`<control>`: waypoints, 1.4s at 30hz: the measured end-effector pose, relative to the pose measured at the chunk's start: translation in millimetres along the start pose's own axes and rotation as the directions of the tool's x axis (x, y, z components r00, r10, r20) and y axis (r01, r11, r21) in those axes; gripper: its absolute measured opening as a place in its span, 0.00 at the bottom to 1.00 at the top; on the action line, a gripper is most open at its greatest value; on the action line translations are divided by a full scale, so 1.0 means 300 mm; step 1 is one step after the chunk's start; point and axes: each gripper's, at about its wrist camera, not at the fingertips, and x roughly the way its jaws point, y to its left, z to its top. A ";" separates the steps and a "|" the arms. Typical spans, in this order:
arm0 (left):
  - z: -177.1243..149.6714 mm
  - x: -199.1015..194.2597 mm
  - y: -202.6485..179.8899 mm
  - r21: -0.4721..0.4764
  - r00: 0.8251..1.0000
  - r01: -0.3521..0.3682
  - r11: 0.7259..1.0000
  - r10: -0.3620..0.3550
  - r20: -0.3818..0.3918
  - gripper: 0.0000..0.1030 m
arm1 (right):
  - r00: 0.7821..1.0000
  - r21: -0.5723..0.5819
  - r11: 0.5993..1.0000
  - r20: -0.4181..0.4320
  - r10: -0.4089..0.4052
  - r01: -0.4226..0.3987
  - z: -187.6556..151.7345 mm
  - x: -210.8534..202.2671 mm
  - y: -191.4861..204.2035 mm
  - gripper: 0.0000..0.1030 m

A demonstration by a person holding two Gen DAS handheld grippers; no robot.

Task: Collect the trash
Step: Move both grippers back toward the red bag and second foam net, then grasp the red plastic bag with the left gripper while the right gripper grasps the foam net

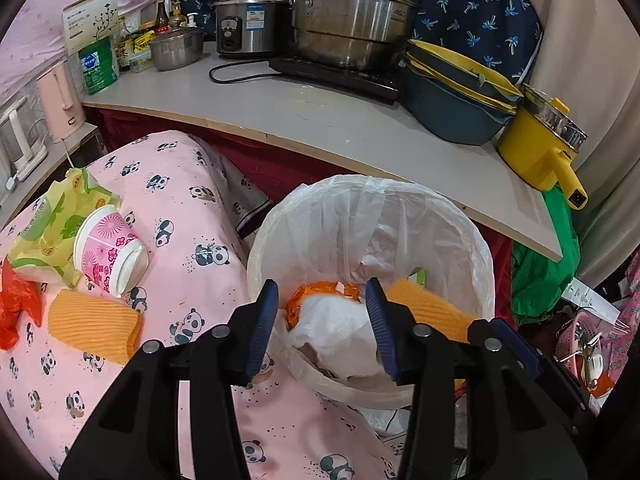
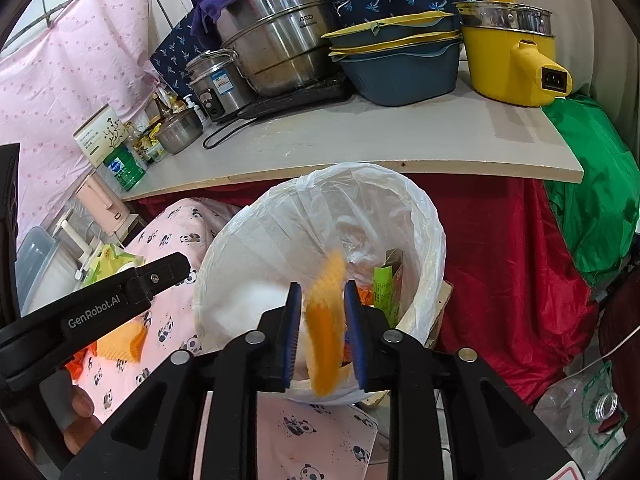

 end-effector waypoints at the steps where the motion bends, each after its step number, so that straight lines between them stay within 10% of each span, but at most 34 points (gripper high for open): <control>1: 0.000 -0.003 0.007 -0.004 1.000 -0.004 1.000 0.004 0.002 0.44 | 1.000 -0.003 1.000 0.002 0.000 0.000 0.001 -0.002 0.005 0.24; 23: -0.085 -0.194 0.332 -0.179 0.991 -0.109 0.978 0.121 0.057 0.45 | 0.995 -0.181 0.979 -0.007 0.098 -0.098 -0.061 -0.078 0.342 0.39; 42: -0.277 -0.333 0.700 -0.339 0.949 -0.289 0.895 0.314 0.020 0.45 | 0.977 -0.325 0.923 -0.110 0.181 -0.208 -0.208 -0.056 0.656 0.46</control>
